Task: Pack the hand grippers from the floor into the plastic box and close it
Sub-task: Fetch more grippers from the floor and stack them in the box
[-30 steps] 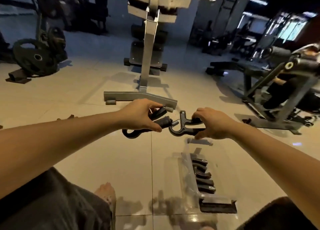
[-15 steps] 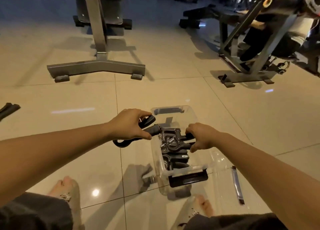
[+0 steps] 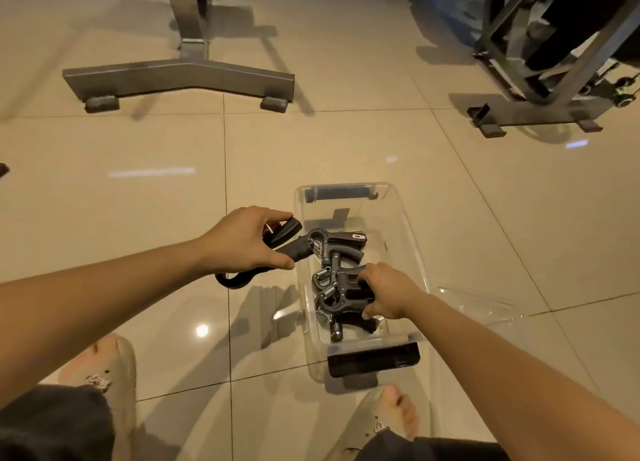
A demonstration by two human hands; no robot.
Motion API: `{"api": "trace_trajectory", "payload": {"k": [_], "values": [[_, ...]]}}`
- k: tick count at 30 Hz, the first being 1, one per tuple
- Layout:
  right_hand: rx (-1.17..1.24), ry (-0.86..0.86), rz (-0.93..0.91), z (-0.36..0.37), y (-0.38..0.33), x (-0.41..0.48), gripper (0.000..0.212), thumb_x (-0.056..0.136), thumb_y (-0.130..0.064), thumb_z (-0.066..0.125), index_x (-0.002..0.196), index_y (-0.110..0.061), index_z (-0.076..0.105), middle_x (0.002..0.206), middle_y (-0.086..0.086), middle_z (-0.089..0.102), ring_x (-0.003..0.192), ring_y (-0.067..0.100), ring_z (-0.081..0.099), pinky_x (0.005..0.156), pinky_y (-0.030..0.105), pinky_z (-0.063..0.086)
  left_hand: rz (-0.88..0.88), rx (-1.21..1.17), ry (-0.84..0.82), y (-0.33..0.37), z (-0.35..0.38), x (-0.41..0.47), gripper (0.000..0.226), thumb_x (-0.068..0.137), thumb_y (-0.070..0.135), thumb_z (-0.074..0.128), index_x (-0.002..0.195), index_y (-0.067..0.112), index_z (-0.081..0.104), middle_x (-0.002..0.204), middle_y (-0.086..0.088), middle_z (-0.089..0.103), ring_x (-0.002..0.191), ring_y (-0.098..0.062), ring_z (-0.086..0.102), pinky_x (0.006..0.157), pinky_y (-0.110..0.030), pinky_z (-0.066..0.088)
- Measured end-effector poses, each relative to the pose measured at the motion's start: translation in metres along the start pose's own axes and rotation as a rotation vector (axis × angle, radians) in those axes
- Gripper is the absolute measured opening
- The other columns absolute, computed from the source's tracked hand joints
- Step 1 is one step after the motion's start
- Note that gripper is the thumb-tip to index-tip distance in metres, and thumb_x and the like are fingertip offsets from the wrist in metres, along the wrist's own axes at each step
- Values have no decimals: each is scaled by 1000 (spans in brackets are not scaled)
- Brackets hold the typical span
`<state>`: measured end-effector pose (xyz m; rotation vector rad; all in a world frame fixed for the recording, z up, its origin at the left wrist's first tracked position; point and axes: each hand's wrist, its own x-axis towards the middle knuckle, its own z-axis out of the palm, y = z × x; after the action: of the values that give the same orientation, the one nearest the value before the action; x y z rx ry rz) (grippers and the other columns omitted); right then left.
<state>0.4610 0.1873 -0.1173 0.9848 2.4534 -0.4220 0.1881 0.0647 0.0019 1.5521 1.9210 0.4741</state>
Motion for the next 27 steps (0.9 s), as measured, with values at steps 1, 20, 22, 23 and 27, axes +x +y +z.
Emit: {"api": "trace_trajectory", "payload": {"k": [1,20,22,23,27], "values": [[8,21,-3,1,2,5,70,71,-46,86,128,-18,56,125,3,55,113,24,50,89,40,50,-7,-4,5,-1,0,3,86,67,42,90,143,23,54,112,12,64,103,-15,62,89,-28,47],[-25,98,-40,22,22,65,75,76,-44,84,137,-13,52,132,5,55,120,26,51,98,38,45,-13,-41,30,-4,12,20,85,67,43,90,142,27,55,115,11,67,98,-5,63,82,-15,44],[21,98,-42,18,22,62,79,76,-45,84,140,-14,51,132,4,55,120,25,52,99,37,45,-17,-28,26,-5,14,18,85,67,44,90,142,27,55,115,10,67,99,-6,62,81,-17,43],[60,106,-39,12,23,59,80,75,-45,84,141,-15,50,131,4,55,120,25,53,99,37,46,-19,-22,26,-5,15,18,86,67,44,90,143,26,55,116,10,67,99,-8,62,81,-19,44],[189,170,-76,-39,20,44,81,76,-44,84,143,-15,49,139,5,53,125,26,52,102,38,45,-25,-30,61,5,17,17,87,66,45,90,143,25,54,121,8,65,104,-12,61,87,-26,45]]}}
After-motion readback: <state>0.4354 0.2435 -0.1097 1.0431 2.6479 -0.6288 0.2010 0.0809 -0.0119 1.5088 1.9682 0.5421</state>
